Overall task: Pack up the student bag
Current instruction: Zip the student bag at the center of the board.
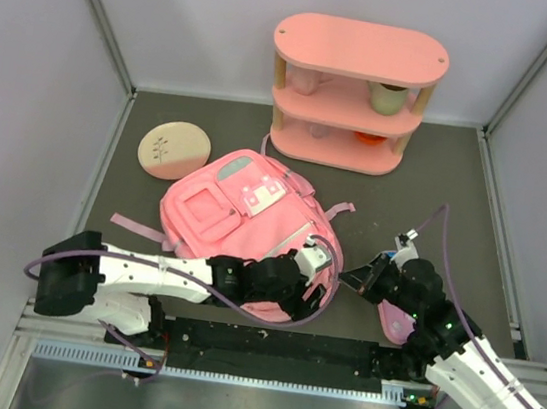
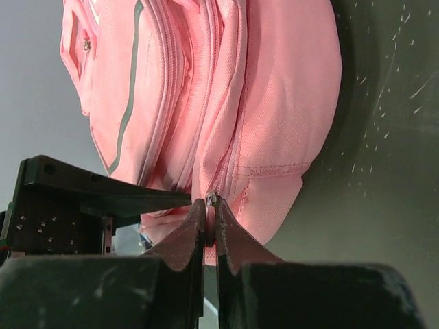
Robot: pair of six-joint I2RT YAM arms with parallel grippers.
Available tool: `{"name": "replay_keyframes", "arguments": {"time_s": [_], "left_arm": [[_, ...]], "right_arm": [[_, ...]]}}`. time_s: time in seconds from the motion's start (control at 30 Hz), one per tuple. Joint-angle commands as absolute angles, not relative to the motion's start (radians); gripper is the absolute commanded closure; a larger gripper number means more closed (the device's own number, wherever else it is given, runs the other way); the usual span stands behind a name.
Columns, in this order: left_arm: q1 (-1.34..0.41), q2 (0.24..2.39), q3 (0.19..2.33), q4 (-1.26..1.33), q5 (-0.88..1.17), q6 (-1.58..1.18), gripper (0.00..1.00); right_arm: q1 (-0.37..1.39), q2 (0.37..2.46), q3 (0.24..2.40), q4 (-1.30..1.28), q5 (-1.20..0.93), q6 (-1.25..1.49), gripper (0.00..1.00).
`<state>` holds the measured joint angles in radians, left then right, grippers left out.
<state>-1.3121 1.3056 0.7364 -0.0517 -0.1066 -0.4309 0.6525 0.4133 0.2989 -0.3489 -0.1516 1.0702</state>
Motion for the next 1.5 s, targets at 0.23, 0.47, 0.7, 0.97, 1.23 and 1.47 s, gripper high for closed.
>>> {"name": "replay_keyframes", "arguments": {"time_s": [0.23,0.47,0.7,0.97,1.23,1.47], "left_arm": [[-1.316,1.359,0.773,-0.072,-0.19,-0.477,1.0],[-1.339,1.009,0.491,-0.109,-0.213,-0.613,1.0],[-1.345,0.689,0.342,-0.227,-0.218,-0.727,1.0],[-1.35,0.367,0.255,-0.388,-0.301,-0.827,1.0],[-1.35,0.513,0.319,-0.35,-0.288,-0.75,1.0],[-1.35,0.637,0.345,-0.287,-0.255,-0.739,1.0]], "right_arm": [[0.663,0.442,0.356,-0.376,-0.038,1.043,1.0],[0.655,0.518,0.376,-0.347,0.077,1.058,1.0],[0.64,0.607,0.362,-0.169,0.003,1.12,1.0],[0.637,0.64,0.342,-0.062,-0.105,1.066,1.0],[0.811,0.741,0.492,-0.172,-0.399,0.678,0.41],[1.02,0.932,0.659,-0.273,-0.359,0.459,0.44]]}}
